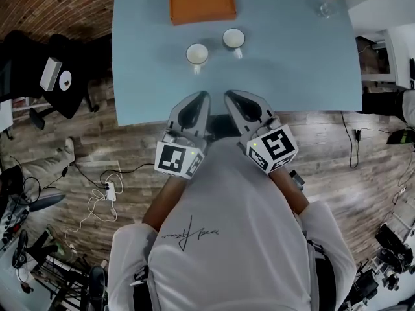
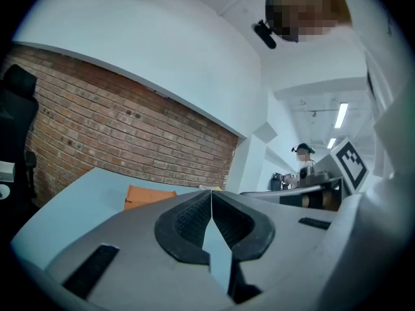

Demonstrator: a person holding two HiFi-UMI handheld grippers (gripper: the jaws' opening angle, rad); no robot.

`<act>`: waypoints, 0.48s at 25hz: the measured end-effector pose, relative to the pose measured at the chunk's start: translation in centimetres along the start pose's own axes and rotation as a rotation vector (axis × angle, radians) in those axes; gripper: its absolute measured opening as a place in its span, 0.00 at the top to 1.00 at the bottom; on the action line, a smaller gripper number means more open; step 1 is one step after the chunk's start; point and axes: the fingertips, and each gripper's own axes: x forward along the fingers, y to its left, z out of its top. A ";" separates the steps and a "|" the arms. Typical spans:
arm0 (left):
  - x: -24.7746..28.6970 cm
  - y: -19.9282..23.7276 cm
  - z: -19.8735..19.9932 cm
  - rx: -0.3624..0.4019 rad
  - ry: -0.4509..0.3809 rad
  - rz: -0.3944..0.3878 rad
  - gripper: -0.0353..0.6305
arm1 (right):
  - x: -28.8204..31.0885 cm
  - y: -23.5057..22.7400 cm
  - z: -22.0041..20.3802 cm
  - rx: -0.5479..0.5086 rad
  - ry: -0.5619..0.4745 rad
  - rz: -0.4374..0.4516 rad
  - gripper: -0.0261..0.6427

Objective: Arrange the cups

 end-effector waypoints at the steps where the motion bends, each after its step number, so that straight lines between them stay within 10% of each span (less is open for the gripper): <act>1: 0.3 0.3 -0.2 0.008 -0.002 0.012 0.93 | 0.3 -0.3 0.1 -0.001 0.000 0.010 0.93; 12: 2.4 5.5 -5.2 0.062 0.037 0.152 0.93 | 3.0 -1.1 -0.2 -0.010 0.030 0.080 0.93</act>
